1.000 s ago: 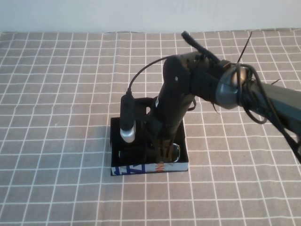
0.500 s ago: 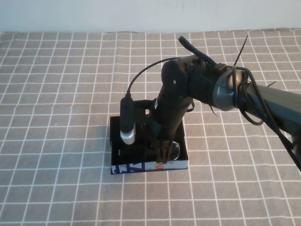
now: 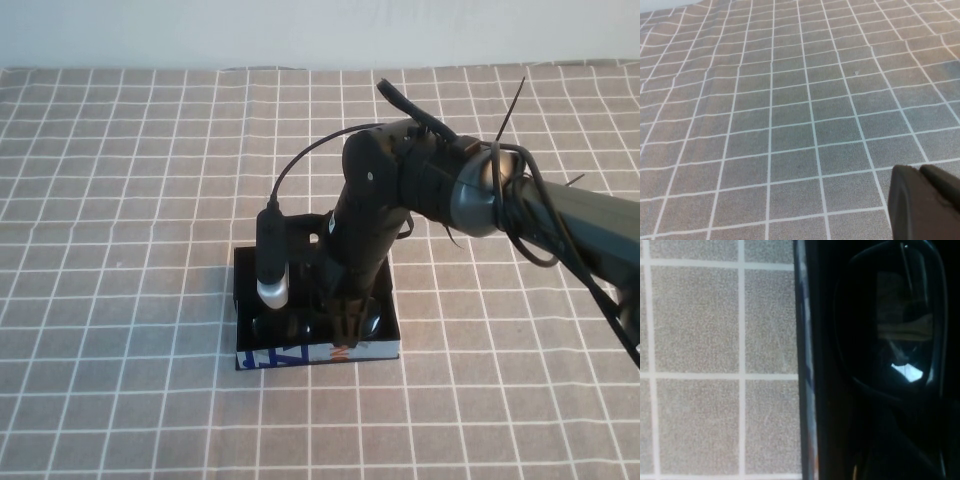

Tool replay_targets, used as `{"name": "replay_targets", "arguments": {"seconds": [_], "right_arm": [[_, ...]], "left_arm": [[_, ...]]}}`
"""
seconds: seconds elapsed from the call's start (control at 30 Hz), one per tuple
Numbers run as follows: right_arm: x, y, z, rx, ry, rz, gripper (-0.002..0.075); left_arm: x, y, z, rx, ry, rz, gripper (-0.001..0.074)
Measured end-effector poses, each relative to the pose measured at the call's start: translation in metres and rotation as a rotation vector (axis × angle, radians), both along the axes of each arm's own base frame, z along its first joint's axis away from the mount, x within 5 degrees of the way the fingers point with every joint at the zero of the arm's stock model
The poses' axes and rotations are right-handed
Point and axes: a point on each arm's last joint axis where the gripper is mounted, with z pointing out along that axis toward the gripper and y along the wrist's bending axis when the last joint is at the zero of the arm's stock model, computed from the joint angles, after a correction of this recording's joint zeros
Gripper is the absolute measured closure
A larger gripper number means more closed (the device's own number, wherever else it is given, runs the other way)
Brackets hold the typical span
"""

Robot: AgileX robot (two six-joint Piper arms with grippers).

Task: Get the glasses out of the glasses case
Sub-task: Pick up the glasses from the glasses case, then place the glasses on the table

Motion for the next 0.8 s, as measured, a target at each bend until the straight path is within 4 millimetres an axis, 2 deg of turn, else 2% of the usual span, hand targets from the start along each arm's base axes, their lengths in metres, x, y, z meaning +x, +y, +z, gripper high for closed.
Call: {"name": "replay_targets", "arguments": {"seconds": [0.1,0.2,0.27,0.4,0.63,0.8], "right_arm": [[0.0,0.0,0.0,0.0,0.0,0.0,0.0539],[0.0,0.0,0.001,-0.003,0.005,0.002,0.0613],[-0.001,-0.001,0.008,-0.007,0.008,0.009,0.0679],[-0.001,-0.001,0.026,-0.023,0.021,-0.005,0.0719],[0.005,0.003,0.087,0.096,-0.033,-0.186,0.0721],[-0.001,-0.013,0.129,0.18,-0.031,-0.468,0.0721]], "left_arm": [[0.0,0.0,0.0,0.0,0.0,0.0,0.074],[0.0,0.0,0.0,0.0,0.0,0.0,0.0739],[0.0,0.0,0.0,0.0,0.0,0.0,0.0739],[0.0,0.0,0.0,0.0,0.0,0.0,0.0739],[0.0,0.0,0.0,0.0,0.0,0.0,0.074],[0.0,0.0,0.0,0.0,0.0,0.0,0.0739]]}}
